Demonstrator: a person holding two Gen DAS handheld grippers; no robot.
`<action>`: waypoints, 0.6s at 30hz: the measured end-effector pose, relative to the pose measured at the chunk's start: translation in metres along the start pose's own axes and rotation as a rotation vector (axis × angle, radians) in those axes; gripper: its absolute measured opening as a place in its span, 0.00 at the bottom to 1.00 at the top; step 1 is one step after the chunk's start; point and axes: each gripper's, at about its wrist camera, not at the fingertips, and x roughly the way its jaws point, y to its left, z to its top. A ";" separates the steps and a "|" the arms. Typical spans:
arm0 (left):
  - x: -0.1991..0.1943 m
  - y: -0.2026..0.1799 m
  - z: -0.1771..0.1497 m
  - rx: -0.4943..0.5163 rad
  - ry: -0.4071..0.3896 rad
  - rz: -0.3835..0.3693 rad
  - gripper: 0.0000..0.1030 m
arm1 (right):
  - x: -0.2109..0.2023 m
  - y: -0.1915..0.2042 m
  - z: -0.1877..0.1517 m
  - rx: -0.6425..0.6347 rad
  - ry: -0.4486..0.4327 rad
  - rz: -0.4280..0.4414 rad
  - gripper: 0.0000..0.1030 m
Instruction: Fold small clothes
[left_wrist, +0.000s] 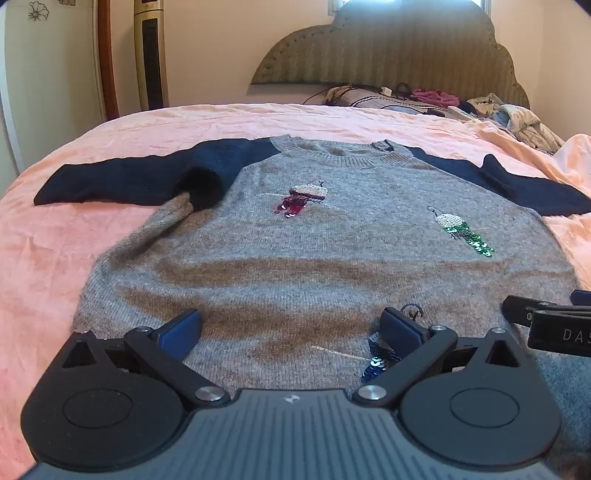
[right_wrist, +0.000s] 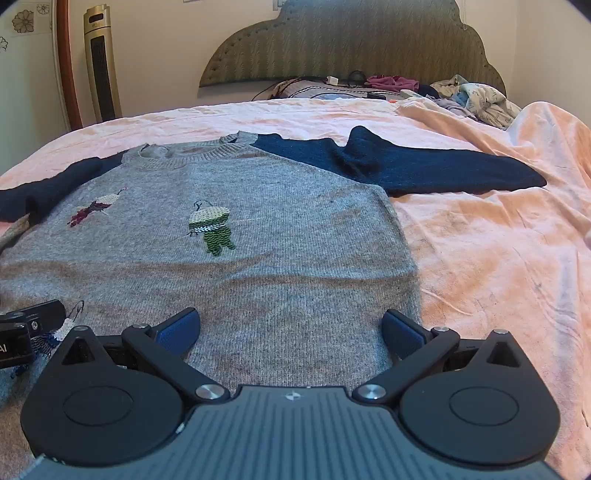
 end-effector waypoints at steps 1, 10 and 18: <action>0.000 0.000 0.000 0.003 0.000 0.002 1.00 | 0.000 0.000 0.000 0.001 -0.001 0.000 1.00; 0.000 0.000 0.000 0.006 0.000 0.004 1.00 | 0.000 0.000 0.000 0.001 -0.001 0.000 1.00; 0.000 0.000 0.000 0.006 -0.001 0.005 1.00 | 0.000 0.001 0.000 0.001 -0.002 -0.002 1.00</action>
